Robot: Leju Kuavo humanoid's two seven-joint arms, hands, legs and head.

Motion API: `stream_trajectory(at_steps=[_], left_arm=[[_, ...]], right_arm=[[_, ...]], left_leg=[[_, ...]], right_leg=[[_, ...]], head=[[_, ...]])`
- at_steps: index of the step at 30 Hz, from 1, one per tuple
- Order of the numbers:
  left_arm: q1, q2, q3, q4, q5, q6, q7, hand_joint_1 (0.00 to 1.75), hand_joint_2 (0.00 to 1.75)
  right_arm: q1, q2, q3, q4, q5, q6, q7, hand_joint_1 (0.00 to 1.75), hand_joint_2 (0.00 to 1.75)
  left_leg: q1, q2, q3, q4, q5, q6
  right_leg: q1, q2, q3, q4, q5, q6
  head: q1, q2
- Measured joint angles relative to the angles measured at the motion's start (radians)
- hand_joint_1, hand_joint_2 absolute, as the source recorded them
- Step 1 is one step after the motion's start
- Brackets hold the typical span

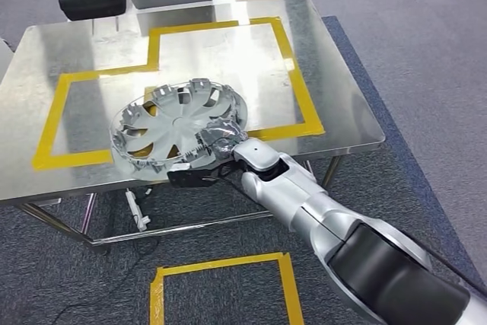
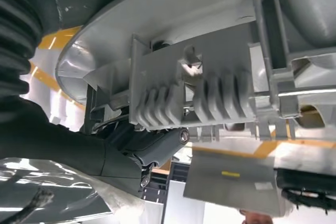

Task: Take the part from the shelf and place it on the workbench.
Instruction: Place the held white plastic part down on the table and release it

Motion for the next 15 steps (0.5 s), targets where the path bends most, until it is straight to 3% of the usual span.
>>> stream_trajectory(at_steps=[2, 4, 6, 8, 10, 13, 14, 15], left_arm=[[0.001, 0.002, 0.000, 0.000, 0.000, -0.003, -0.004, 0.00, 1.75], [0.000, 0.004, 0.000, 0.000, 0.000, -0.008, -0.012, 0.00, 1.75], [-0.001, 0.005, 0.000, 0.000, 0.000, -0.009, -0.019, 0.00, 1.75], [0.001, 0.004, 0.001, 0.000, 0.003, -0.002, -0.020, 0.00, 0.87], [0.002, 0.004, 0.004, 0.000, 0.009, 0.008, -0.019, 0.00, 0.00], [-0.002, 0.006, 0.009, 0.000, 0.016, 0.013, -0.017, 0.00, 0.00], [-0.002, 0.006, 0.010, 0.000, 0.017, 0.013, -0.016, 0.00, 0.00], [-0.001, 0.006, 0.012, 0.000, 0.017, 0.013, -0.015, 0.00, 0.00]], right_arm=[[-0.001, 0.002, 0.005, 0.008, -0.001, 0.008, 0.004, 0.87, 0.87], [-0.005, 0.006, 0.009, 0.017, -0.002, 0.022, 0.011, 0.00, 0.00], [-0.007, 0.008, 0.014, 0.031, -0.005, 0.043, 0.018, 0.00, 0.00], [-0.007, 0.008, 0.019, 0.043, -0.009, 0.063, 0.021, 0.00, 0.00], [-0.009, 0.008, 0.024, 0.053, -0.017, 0.082, 0.020, 0.00, 0.00], [-0.011, 0.008, 0.030, 0.066, -0.033, 0.115, 0.013, 0.00, 0.00], [-0.011, 0.008, 0.032, 0.071, -0.037, 0.123, 0.012, 0.00, 0.00], [-0.011, 0.008, 0.033, 0.075, -0.039, 0.128, 0.011, 0.00, 0.00]], left_leg=[[-0.002, 0.000, 0.042, -0.115, 0.082, 0.010], [-0.007, -0.001, 0.090, -0.230, 0.128, 0.020], [-0.011, -0.001, 0.107, -0.266, 0.123, 0.025], [-0.008, -0.001, 0.112, -0.278, 0.124, 0.031], [-0.002, 0.000, 0.117, -0.287, 0.128, 0.040], [0.000, 0.001, 0.119, -0.288, 0.126, 0.047], [0.000, 0.001, 0.119, -0.288, 0.126, 0.047], [0.001, 0.000, 0.120, -0.287, 0.124, 0.047]], right_leg=[[0.002, 0.004, 0.010, 0.000, -0.006, 0.001], [0.006, 0.006, 0.014, 0.000, -0.011, 0.007], [0.008, 0.006, 0.013, -0.001, -0.012, 0.015], [0.008, 0.005, 0.010, -0.001, -0.015, 0.025], [0.007, 0.004, -0.013, 0.042, -0.044, 0.035], [0.000, 0.003, -0.110, 0.231, -0.123, 0.046], [-0.002, 0.003, -0.134, 0.272, -0.130, 0.049], [-0.003, 0.003, -0.140, 0.276, -0.116, 0.051]], head=[[0.000, 0.000], [0.000, 0.000], [0.002, 0.000], [0.003, 0.000], [0.006, 0.000], [0.011, 0.000], [0.011, 0.000], [0.011, 0.000]])
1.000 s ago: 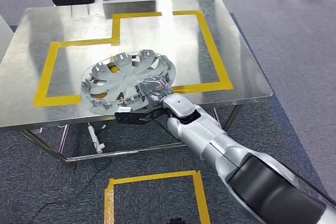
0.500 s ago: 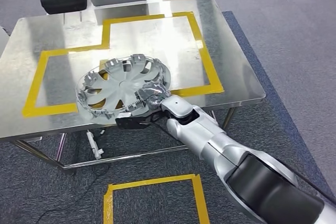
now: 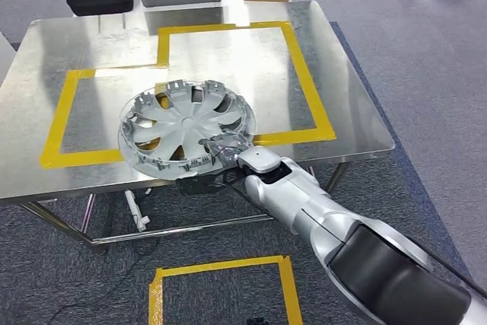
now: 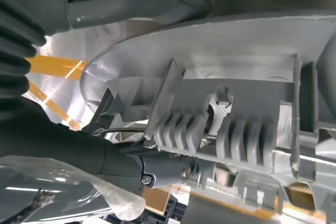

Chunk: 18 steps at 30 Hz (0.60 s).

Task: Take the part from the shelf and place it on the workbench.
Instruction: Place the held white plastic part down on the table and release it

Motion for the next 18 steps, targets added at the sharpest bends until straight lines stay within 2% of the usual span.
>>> stream_trajectory(at_steps=[1, 2, 4, 5, 8, 9, 11, 13, 14, 15, 16, 18], left_arm=[[0.001, -0.001, 0.001, 0.000, 0.000, 0.000, 0.000, 0.00, 0.00], [0.001, -0.001, 0.001, 0.000, 0.000, 0.000, 0.001, 0.00, 0.00], [0.000, -0.001, 0.002, 0.000, 0.000, 0.000, 0.001, 0.00, 0.00], [0.000, 0.000, 0.003, 0.000, 0.000, 0.000, 0.001, 0.00, 0.00], [-0.001, 0.001, 0.004, 0.000, 0.000, 0.000, 0.002, 0.00, 0.00], [-0.001, 0.001, 0.005, 0.000, 0.000, 0.000, 0.001, 0.00, 0.00], [-0.001, 0.001, 0.007, 0.000, 0.001, 0.000, 0.000, 0.00, 0.00], [0.000, 0.001, 0.009, 0.000, 0.003, 0.001, -0.001, 0.00, 0.00], [0.001, 0.001, 0.010, 0.000, 0.003, 0.002, -0.002, 0.00, 0.00], [0.002, 0.000, 0.011, 0.000, 0.004, 0.002, -0.002, 0.00, 0.00], [0.003, 0.000, 0.011, 0.000, 0.005, 0.003, -0.002, 0.00, 0.00], [0.003, 0.001, 0.013, 0.000, 0.007, 0.005, -0.002, 0.00, 0.00]], right_arm=[[0.000, 0.000, 0.001, 0.003, -0.001, 0.002, 0.000, 0.00, 0.00], [-0.001, 0.000, 0.002, 0.004, -0.002, 0.004, -0.001, 0.00, 0.00], [-0.006, 0.001, 0.003, 0.007, -0.003, 0.004, -0.002, 0.00, 0.00], [-0.009, 0.002, 0.004, 0.008, -0.004, 0.005, -0.003, 0.00, 0.00], [-0.012, 0.004, 0.008, 0.012, -0.004, 0.007, -0.004, 0.00, 0.00], [-0.013, 0.004, 0.009, 0.013, -0.004, 0.006, -0.004, 0.00, 0.00], [-0.017, 0.006, 0.010, 0.013, -0.009, 0.004, -0.006, 0.00, 0.00], [-0.018, 0.007, 0.010, 0.014, -0.028, -0.005, -0.012, 0.00, 0.00], [-0.017, 0.008, 0.008, 0.013, -0.043, -0.012, -0.018, 0.00, 0.00], [-0.016, 0.008, 0.006, 0.012, -0.059, -0.019, -0.026, 0.00, 0.00], [-0.015, 0.008, 0.002, 0.009, -0.077, -0.022, -0.035, 0.00, 0.00], [-0.016, 0.007, -0.009, -0.004, -0.119, -0.016, -0.057, 0.00, 0.00]], left_leg=[[0.001, 0.000, 0.002, 0.000, -0.002, -0.002], [0.002, -0.001, 0.005, 0.001, -0.004, -0.005], [0.000, -0.001, 0.006, 0.006, -0.010, -0.015], [-0.001, -0.002, 0.006, 0.008, -0.011, -0.021], [-0.002, -0.002, 0.005, 0.009, -0.013, -0.034], [-0.002, -0.001, 0.002, 0.019, -0.022, -0.038], [0.000, -0.002, -0.030, 0.094, -0.067, -0.046], [0.000, -0.001, -0.093, 0.229, -0.125, -0.050], [0.000, -0.001, -0.118, 0.278, -0.137, -0.050], [0.000, -0.001, -0.129, 0.297, -0.132, -0.049], [0.000, -0.001, -0.119, 0.272, -0.106, -0.046], [-0.001, -0.002, -0.061, 0.144, -0.033, -0.036]], right_leg=[[-0.002, -0.001, 0.014, -0.039, 0.032, 0.001], [-0.004, -0.003, 0.044, -0.106, 0.073, 0.002], [-0.005, -0.006, 0.107, -0.230, 0.118, 0.001], [-0.004, -0.006, 0.124, -0.261, 0.122, -0.003], [-0.004, -0.003, 0.133, -0.272, 0.116, -0.021], [-0.005, -0.003, 0.136, -0.274, 0.116, -0.027], [-0.008, -0.004, 0.142, -0.277, 0.115, -0.038], [-0.005, -0.004, 0.143, -0.277, 0.114, -0.043], [-0.004, -0.004, 0.144, -0.277, 0.113, -0.044], [-0.003, -0.003, 0.145, -0.277, 0.113, -0.045], [-0.002, -0.001, 0.147, -0.277, 0.112, -0.045], [0.000, 0.002, 0.152, -0.277, 0.109, -0.044]], head=[[0.000, 0.000], [0.000, 0.000], [0.000, 0.000], [0.000, 0.000], [-0.001, 0.000], [-0.002, 0.000], [-0.004, 0.000], [-0.006, 0.000], [-0.006, 0.000], [-0.006, 0.000], [-0.006, 0.000], [-0.006, 0.000]])
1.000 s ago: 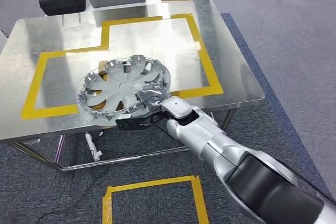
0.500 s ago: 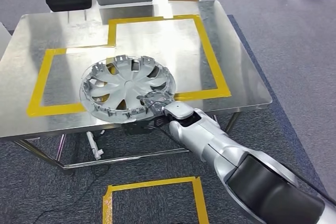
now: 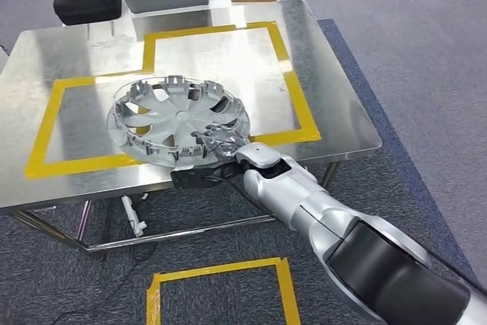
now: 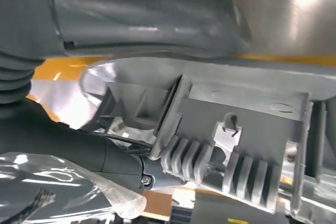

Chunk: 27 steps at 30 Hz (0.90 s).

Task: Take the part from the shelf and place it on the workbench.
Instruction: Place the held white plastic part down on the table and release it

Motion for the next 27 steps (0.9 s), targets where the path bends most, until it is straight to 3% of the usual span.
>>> stream_trajectory(at_steps=[2, 5, 7, 10, 12, 13, 14, 15, 17, 18, 22, 24, 26, 27], left_arm=[[-0.001, 0.000, 0.003, 0.000, 0.003, 0.003, 0.000, 0.00, 0.00], [0.000, -0.001, 0.006, 0.000, 0.006, 0.009, 0.001, 0.00, 0.00], [0.001, -0.002, 0.007, 0.000, 0.007, 0.013, 0.000, 0.00, 0.00], [-0.001, -0.003, 0.010, 0.000, 0.007, 0.019, 0.000, 0.00, 0.00], [0.001, -0.004, 0.012, 0.000, 0.007, 0.023, 0.000, 0.00, 0.00], [0.001, -0.004, 0.013, 0.000, 0.007, 0.025, 0.000, 0.00, 0.00], [0.002, -0.005, 0.013, 0.000, 0.007, 0.026, 0.000, 0.00, 0.00], [0.002, -0.005, 0.014, 0.000, 0.007, 0.027, 0.000, 0.00, 0.00], [0.000, -0.005, 0.016, 0.000, 0.007, 0.028, 0.000, 0.00, 0.00], [-0.002, -0.005, 0.017, 0.000, 0.006, 0.029, 0.000, 0.00, 0.00], [-0.003, -0.004, 0.020, 0.000, 0.005, 0.029, 0.000, 0.00, 0.00], [-0.003, -0.005, 0.021, 0.000, 0.004, 0.030, 0.000, 0.00, 0.00], [-0.003, -0.006, 0.022, 0.000, 0.005, 0.032, 0.000, 0.00, 0.00], [-0.001, -0.006, 0.023, 0.000, 0.006, 0.033, 0.000, 0.00, 0.00]], right_arm=[[-0.003, -0.001, -0.014, -0.018, -0.059, 0.023, -0.025, 0.00, 0.00], [-0.002, -0.007, -0.044, -0.048, -0.167, 0.073, -0.059, 0.00, 0.00], [-0.001, -0.018, -0.067, -0.072, -0.246, 0.107, -0.081, 0.00, 0.00], [0.006, -0.046, -0.093, -0.106, -0.354, 0.143, -0.102, 0.00, 0.00], [0.018, -0.067, -0.093, -0.123, -0.380, 0.150, -0.100, 0.00, 0.00], [0.022, -0.076, -0.089, -0.129, -0.377, 0.149, -0.096, 0.00, 0.00], [0.023, -0.083, -0.083, -0.134, -0.368, 0.148, -0.090, 0.00, 0.00], [0.021, -0.088, -0.071, -0.140, -0.355, 0.145, -0.083, 0.00, 0.00], [0.014, -0.092, -0.037, -0.148, -0.315, 0.131, -0.066, 0.00, 0.00], [0.012, -0.092, -0.012, -0.152, -0.286, 0.120, -0.055, 0.00, 0.00], [0.014, -0.088, 0.079, -0.156, -0.206, 0.062, -0.026, 0.00, 0.00], [0.024, -0.082, 0.094, -0.164, -0.234, 0.012, -0.036, 0.00, 0.00], [0.048, -0.080, 0.089, -0.186, -0.296, -0.052, -0.057, 0.00, 0.00], [0.066, -0.081, 0.079, -0.204, -0.333, -0.080, -0.067, 0.00, 0.00]], left_leg=[[-0.004, 0.000, 0.047, -0.104, 0.033, 0.008], [-0.007, 0.000, 0.055, -0.132, 0.028, 0.015], [-0.003, 0.001, 0.059, -0.139, 0.032, 0.025], [-0.001, 0.001, 0.061, -0.143, 0.034, 0.037], [-0.001, 0.001, 0.062, -0.142, 0.033, 0.038], [-0.001, 0.001, 0.062, -0.142, 0.033, 0.038], [-0.001, 0.001, 0.063, -0.142, 0.033, 0.038], [-0.001, 0.001, 0.064, -0.141, 0.032, 0.036], [-0.004, 0.002, 0.063, -0.138, 0.029, 0.029], [-0.006, 0.002, 0.062, -0.137, 0.029, 0.024], [-0.007, 0.002, 0.057, -0.126, 0.019, 0.010], [-0.005, 0.002, 0.027, -0.056, -0.025, 0.001], [-0.005, 0.002, -0.032, 0.075, -0.085, -0.004], [-0.005, 0.002, -0.056, 0.127, -0.100, -0.004]], right_leg=[[0.003, 0.002, -0.001, 0.001, -0.001, 0.006], [0.005, 0.002, -0.007, -0.001, 0.001, 0.020], [0.004, 0.000, -0.021, 0.024, -0.017, 0.031], [0.002, -0.002, -0.103, 0.193, -0.100, 0.042], [0.002, -0.002, -0.150, 0.281, -0.121, 0.046], [0.001, -0.002, -0.152, 0.280, -0.109, 0.046], [0.001, -0.003, -0.133, 0.235, -0.079, 0.045], [0.001, -0.004, -0.100, 0.165, -0.042, 0.044], [0.002, -0.005, -0.033, 0.038, 0.002, 0.038], [0.003, -0.006, -0.016, 0.007, 0.006, 0.035], [0.002, -0.006, -0.008, -0.002, 0.004, 0.015], [-0.002, -0.007, -0.006, -0.004, 0.005, 0.005], [-0.001, -0.007, -0.004, -0.004, 0.004, -0.001], [-0.001, -0.007, -0.003, -0.004, 0.003, -0.002]], head=[[0.000, 0.000], [0.001, 0.000], [0.003, 0.000], [0.006, 0.000], [0.007, 0.000], [0.007, 0.000], [0.007, 0.000], [0.007, 0.000], [0.006, 0.000], [0.006, 0.000], [0.004, 0.000], [0.000, 0.000], [-0.001, 0.000], [-0.001, 0.000]])
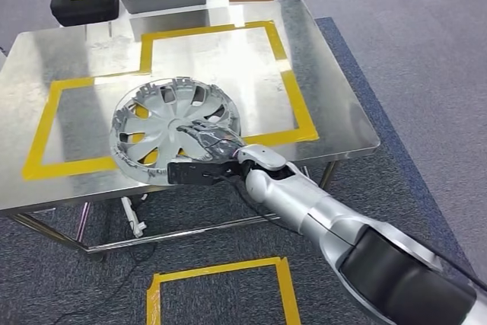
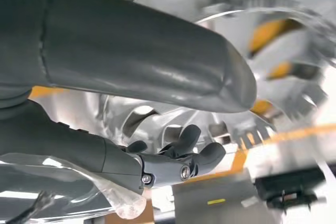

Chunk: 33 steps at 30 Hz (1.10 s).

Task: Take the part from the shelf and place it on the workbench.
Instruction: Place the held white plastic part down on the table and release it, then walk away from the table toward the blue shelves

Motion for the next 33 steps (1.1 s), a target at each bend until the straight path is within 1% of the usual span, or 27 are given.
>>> stream_trajectory(at_steps=[1, 2, 4, 5, 6, 7, 9, 11, 12, 14, 15, 16, 17, 18, 19, 20, 21, 22, 24, 25, 26, 27, 29, 30, 31, 32, 33], left_arm=[[0.002, 0.000, 0.002, 0.000, 0.002, 0.002, 0.000, 0.00, 0.00], [0.004, 0.000, 0.004, 0.000, 0.005, 0.004, 0.000, 0.00, 0.00], [0.006, -0.001, 0.010, 0.000, 0.013, 0.011, -0.001, 0.00, 0.00], [0.006, -0.002, 0.014, 0.000, 0.017, 0.015, -0.003, 0.00, 0.00], [0.006, -0.003, 0.019, 0.000, 0.022, 0.020, -0.007, 0.00, 0.00], [0.007, -0.005, 0.024, 0.000, 0.027, 0.025, -0.012, 0.00, 0.00], [0.011, -0.011, 0.034, 0.000, 0.037, 0.036, -0.021, 0.00, 0.00], [0.016, -0.016, 0.043, 0.000, 0.043, 0.047, -0.028, 0.00, 0.00], [0.017, -0.018, 0.047, 0.000, 0.045, 0.051, -0.031, 0.00, 0.00], [0.017, -0.022, 0.055, 0.000, 0.049, 0.058, -0.035, 0.00, 0.00], [0.017, -0.024, 0.058, 0.000, 0.051, 0.060, -0.035, 0.00, 0.00], [0.018, -0.027, 0.061, 0.000, 0.052, 0.061, -0.036, 0.00, 0.00], [0.018, -0.028, 0.063, 0.000, 0.053, 0.061, -0.036, 0.00, 0.00], [0.018, -0.030, 0.066, 0.000, 0.053, 0.062, -0.036, 0.00, 0.00], [0.018, -0.031, 0.067, 0.000, 0.053, 0.063, -0.036, 0.00, 0.00], [0.017, -0.032, 0.069, 0.000, 0.054, 0.063, -0.036, 0.00, 0.00], [0.017, -0.033, 0.071, 0.000, 0.054, 0.064, -0.036, 0.00, 0.00], [0.017, -0.034, 0.072, 0.000, 0.054, 0.066, -0.037, 0.00, 0.00], [0.017, -0.034, 0.075, 0.000, 0.058, 0.070, -0.042, 0.00, 0.00], [0.016, -0.034, 0.077, 0.000, 0.060, 0.072, -0.046, 0.00, 0.00], [0.016, -0.034, 0.079, 0.000, 0.063, 0.075, -0.049, 0.00, 0.00], [0.016, -0.034, 0.082, 0.000, 0.064, 0.077, -0.052, 0.00, 0.00], [0.017, -0.034, 0.087, 0.000, 0.065, 0.079, -0.054, 0.00, 0.00], [0.018, -0.034, 0.088, 0.000, 0.065, 0.079, -0.054, 0.00, 0.00], [0.018, -0.035, 0.090, 0.000, 0.065, 0.079, -0.054, 0.00, 0.00], [0.019, -0.035, 0.091, 0.000, 0.065, 0.079, -0.054, 0.00, 0.00], [0.019, -0.035, 0.091, 0.000, 0.065, 0.079, -0.054, 0.00, 0.00]], right_arm=[[0.021, -0.001, -0.014, -0.022, -0.036, -0.024, -0.008, 0.00, 0.00], [0.044, -0.003, -0.035, -0.049, -0.074, -0.044, -0.017, 0.00, 0.00], [0.098, -0.009, -0.093, -0.126, -0.151, -0.082, -0.038, 0.00, 0.00], [0.128, -0.015, -0.129, -0.175, -0.190, -0.098, -0.052, 0.00, 0.00], [0.162, -0.021, -0.165, -0.226, -0.226, -0.111, -0.067, 0.00, 0.00], [0.199, -0.029, -0.204, -0.284, -0.264, -0.123, -0.082, 0.00, 0.00], [0.280, -0.048, -0.278, -0.397, -0.328, -0.140, -0.110, 0.00, 0.00], [0.351, -0.069, -0.344, -0.502, -0.368, -0.159, -0.134, 0.00, 0.00], [0.383, -0.081, -0.374, -0.552, -0.379, -0.170, -0.144, 0.00, 0.00], [0.450, -0.103, -0.427, -0.638, -0.393, -0.187, -0.159, 0.00, 0.00], [0.482, -0.113, -0.451, -0.674, -0.399, -0.193, -0.164, 0.00, 0.00], [0.509, -0.121, -0.470, -0.702, -0.402, -0.197, -0.167, 0.00, 0.00], [0.529, -0.127, -0.485, -0.726, -0.404, -0.199, -0.168, 0.00, 0.00], [0.543, -0.133, -0.498, -0.748, -0.405, -0.200, -0.170, 0.00, 0.00], [0.552, -0.136, -0.508, -0.768, -0.405, -0.201, -0.171, 0.00, 0.00], [0.558, -0.138, -0.516, -0.786, -0.406, -0.203, -0.172, 0.00, 0.00], [0.564, -0.138, -0.522, -0.801, -0.408, -0.205, -0.174, 0.00, 0.00], [0.570, -0.140, -0.529, -0.815, -0.410, -0.207, -0.176, 0.00, 0.00], [0.591, -0.143, -0.543, -0.842, -0.415, -0.215, -0.182, 0.00, 0.00], [0.602, -0.146, -0.550, -0.856, -0.417, -0.219, -0.185, 0.00, 0.00], [0.611, -0.147, -0.557, -0.868, -0.419, -0.221, -0.188, 0.00, 0.00], [0.617, -0.148, -0.562, -0.879, -0.419, -0.223, -0.189, 0.00, 0.00], [0.626, -0.148, -0.568, -0.892, -0.420, -0.223, -0.191, 0.00, 0.00], [0.631, -0.148, -0.570, -0.895, -0.420, -0.223, -0.191, 0.00, 0.00], [0.637, -0.149, -0.571, -0.897, -0.420, -0.223, -0.191, 0.00, 0.00], [0.641, -0.149, -0.573, -0.900, -0.420, -0.223, -0.191, 0.00, 0.00], [0.644, -0.149, -0.574, -0.902, -0.420, -0.223, -0.191, 0.00, 0.00]], left_leg=[[0.000, 0.000, -0.010, 0.020, 0.003, 0.001], [0.000, 0.000, -0.003, 0.001, 0.025, 0.004], [-0.001, 0.000, 0.053, -0.123, 0.096, 0.013], [-0.003, -0.001, 0.082, -0.186, 0.120, 0.017], [-0.004, -0.002, 0.102, -0.229, 0.130, 0.021], [-0.006, -0.002, 0.112, -0.250, 0.129, 0.023], [-0.006, -0.004, 0.116, -0.259, 0.124, 0.027], [-0.003, -0.002, 0.120, -0.266, 0.126, 0.036], [-0.001, 0.000, 0.122, -0.270, 0.127, 0.041], [-0.001, 0.006, 0.123, -0.271, 0.126, 0.048], [-0.001, 0.010, 0.123, -0.271, 0.125, 0.050], [-0.001, 0.015, 0.124, -0.271, 0.124, 0.051], [-0.002, 0.021, 0.124, -0.271, 0.124, 0.051], [-0.002, 0.028, 0.126, -0.270, 0.122, 0.051], [-0.003, 0.035, 0.129, -0.270, 0.121, 0.049], [-0.006, 0.042, 0.131, -0.269, 0.118, 0.046], [-0.009, 0.048, 0.134, -0.268, 0.115, 0.041], [-0.012, 0.055, 0.136, -0.267, 0.114, 0.037], [-0.014, 0.068, 0.139, -0.267, 0.112, 0.030], [-0.013, 0.068, 0.140, -0.264, 0.108, 0.026], [-0.011, 0.059, 0.137, -0.251, 0.095, 0.021], [-0.010, 0.045, 0.126, -0.219, 0.072, 0.015], [-0.006, 0.018, 0.077, -0.097, 0.005, 0.007], [-0.005, 0.013, 0.049, -0.033, -0.021, 0.005], [-0.004, 0.012, 0.031, 0.009, -0.032, 0.005], [-0.004, 0.011, 0.029, 0.012, -0.022, 0.006], [-0.005, 0.011, 0.046, -0.024, 0.007, 0.009]], right_leg=[[0.001, 0.001, 0.002, 0.000, -0.001, -0.001], [0.001, 0.002, 0.004, 0.000, -0.003, -0.001], [0.002, 0.004, 0.010, 0.000, -0.007, 0.001], [0.004, 0.004, 0.011, 0.001, -0.009, 0.004], [0.006, 0.004, 0.011, 0.001, -0.010, 0.008], [0.007, 0.003, 0.009, 0.001, -0.011, 0.012], [0.008, 0.001, 0.009, -0.001, -0.012, 0.023], [0.007, 0.001, -0.001, 0.018, -0.031, 0.034], [0.006, 0.002, -0.020, 0.056, -0.055, 0.040], [0.004, 0.002, -0.082, 0.184, -0.117, 0.047], [0.004, 0.002, -0.113, 0.243, -0.137, 0.050], [0.003, 0.002, -0.130, 0.274, -0.140, 0.051], [0.004, 0.000, -0.129, 0.264, -0.122, 0.051], [0.004, -0.006, -0.107, 0.216, -0.089, 0.050], [0.004, -0.021, -0.071, 0.144, -0.053, 0.048], [0.007, -0.039, -0.035, 0.073, -0.027, 0.046], [0.010, -0.053, -0.007, 0.022, -0.012, 0.041], [0.012, -0.062, 0.008, -0.004, -0.008, 0.037], [0.013, -0.049, 0.013, -0.010, -0.008, 0.026], [0.011, -0.043, 0.014, -0.011, -0.005, 0.021], [0.008, -0.038, 0.015, -0.013, -0.003, 0.016], [0.005, -0.032, 0.016, -0.014, -0.001, 0.011], [0.003, -0.022, 0.016, -0.015, -0.001, 0.005], [0.003, -0.016, 0.017, -0.014, -0.001, 0.004], [0.004, -0.011, 0.017, -0.014, -0.001, 0.004], [0.004, -0.005, 0.017, -0.014, -0.001, 0.004], [0.004, 0.000, 0.019, -0.013, -0.001, 0.004]], head=[[0.000, 0.000], [0.000, 0.000], [0.000, 0.000], [0.000, 0.000], [0.000, 0.000], [0.001, 0.000], [0.001, 0.000], [0.003, 0.000], [0.005, 0.000], [0.010, 0.000], [0.010, 0.000], [0.010, 0.000], [0.010, 0.000], [0.010, 0.000], [0.010, 0.000], [0.011, 0.000], [0.010, 0.000], [0.010, 0.000], [0.010, 0.000], [0.010, 0.000], [0.009, 0.000], [0.007, 0.000], [0.004, 0.000], [0.004, 0.000], [0.004, 0.000], [0.004, 0.000], [0.004, 0.000]])
